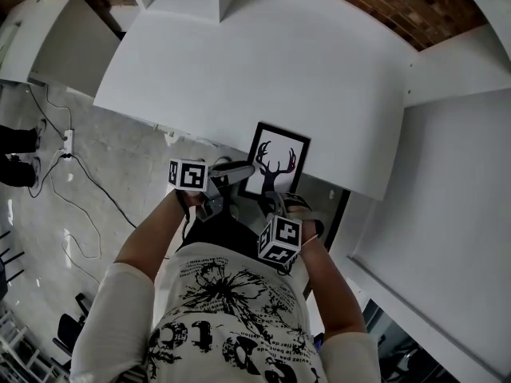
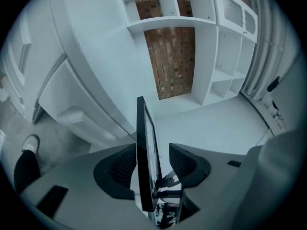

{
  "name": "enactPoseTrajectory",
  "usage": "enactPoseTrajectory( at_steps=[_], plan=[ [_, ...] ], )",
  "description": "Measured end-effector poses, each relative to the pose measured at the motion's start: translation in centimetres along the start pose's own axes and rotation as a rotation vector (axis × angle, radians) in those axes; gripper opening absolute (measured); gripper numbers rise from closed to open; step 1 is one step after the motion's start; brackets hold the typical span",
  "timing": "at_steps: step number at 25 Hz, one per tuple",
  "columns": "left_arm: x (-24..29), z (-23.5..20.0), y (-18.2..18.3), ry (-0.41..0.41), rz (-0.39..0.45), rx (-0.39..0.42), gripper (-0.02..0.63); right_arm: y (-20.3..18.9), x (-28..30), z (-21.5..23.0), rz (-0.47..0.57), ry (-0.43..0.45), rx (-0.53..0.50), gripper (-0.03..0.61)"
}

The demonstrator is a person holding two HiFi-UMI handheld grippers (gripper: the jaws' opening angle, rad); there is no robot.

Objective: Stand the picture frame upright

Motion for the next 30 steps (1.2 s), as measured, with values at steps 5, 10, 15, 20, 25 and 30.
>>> enactPoseTrajectory(
  at_steps=[5,10,15,20,25,30],
  plan=[
    [0.9,-0.8,0.0,-0.024,-0.033,-0.051,0.198,0.0,0.2,0.0,-0.006,0.002,-0.007,0.072],
    [1.3,-1.2,-0.4,-0.003,-0.06,-0.079,0.112,0.1,0.2,0.0,-0.014,0.007,-0.013,0.072],
    [1.2,-1.3,-0.1,0.0,-0.074,-0.078,0.091,0.3,0.2,0.1,-0.015,0.004,-0.005,0.074],
    [1.3,-1.3,-0.2,0.015,-0.089,-0.145,0.084,0.2,-0.1,-0.2,-0.019,-0.033,-0.025,0.074],
    [1.3,-1.3,-0.1,0.025,-0.11,-0.147,0.084,-0.2,-0.1,0.0,0.017,-0.054,0.022,0.083],
    [1.2,-1.4,0.2,0.03,-0.131,-0.134,0.084,-1.2,-1.4,1.4,0.141,0.038,0.216,0.222]
  ],
)
Point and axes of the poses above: the fingertips, and each gripper's own axes: x forward along the fingers, z to its right, y out of its top, the point moved 8 cm from there along -x, backward along the fingers, and after that the axes turned 7 degrees about x, right-handed, at the moved point
